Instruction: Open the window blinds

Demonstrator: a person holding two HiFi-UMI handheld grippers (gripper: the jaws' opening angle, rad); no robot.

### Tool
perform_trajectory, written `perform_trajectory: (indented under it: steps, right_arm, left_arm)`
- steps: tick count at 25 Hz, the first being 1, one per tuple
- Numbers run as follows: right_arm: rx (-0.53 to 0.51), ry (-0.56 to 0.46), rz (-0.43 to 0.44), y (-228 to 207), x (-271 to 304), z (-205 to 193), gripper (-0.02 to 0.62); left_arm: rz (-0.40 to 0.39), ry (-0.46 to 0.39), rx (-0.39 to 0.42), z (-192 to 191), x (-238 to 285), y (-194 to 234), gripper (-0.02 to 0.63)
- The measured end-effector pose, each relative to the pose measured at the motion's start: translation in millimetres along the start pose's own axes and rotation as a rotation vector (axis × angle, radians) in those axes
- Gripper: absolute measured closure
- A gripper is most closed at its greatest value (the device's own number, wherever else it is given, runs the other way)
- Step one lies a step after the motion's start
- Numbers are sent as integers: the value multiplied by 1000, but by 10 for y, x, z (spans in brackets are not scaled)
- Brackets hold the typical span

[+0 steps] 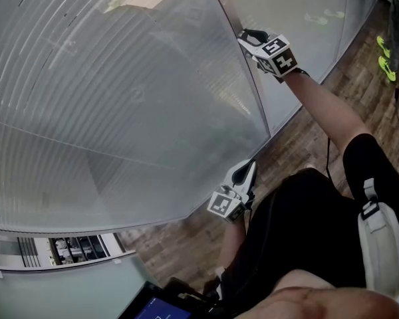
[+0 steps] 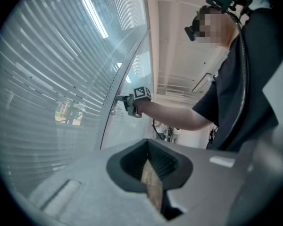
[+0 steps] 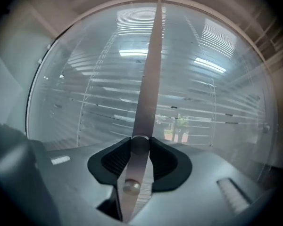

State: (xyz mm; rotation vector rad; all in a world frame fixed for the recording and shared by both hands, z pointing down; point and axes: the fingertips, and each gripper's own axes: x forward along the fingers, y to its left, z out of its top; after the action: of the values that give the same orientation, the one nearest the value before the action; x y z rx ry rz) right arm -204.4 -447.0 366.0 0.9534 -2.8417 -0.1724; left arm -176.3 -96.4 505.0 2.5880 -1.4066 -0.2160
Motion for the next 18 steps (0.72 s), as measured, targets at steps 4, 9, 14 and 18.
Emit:
perform_trajectory:
  steps: [4, 9, 14, 18]
  right_arm:
    - [150, -19, 26, -22, 9, -2, 477]
    - [270, -36, 44, -34, 6, 26, 477]
    - [351, -54, 54, -47, -13, 36, 477]
    - [348, -55, 51, -53, -4, 29, 477]
  left_arm:
    - [-2, -4, -2, 26, -5, -12, 604]
    - [-7, -16, 1, 72, -17, -10, 604]
    - [-9, -16, 4, 60, -19, -22, 604]
    - [-4, -13, 3, 58, -24, -19, 604]
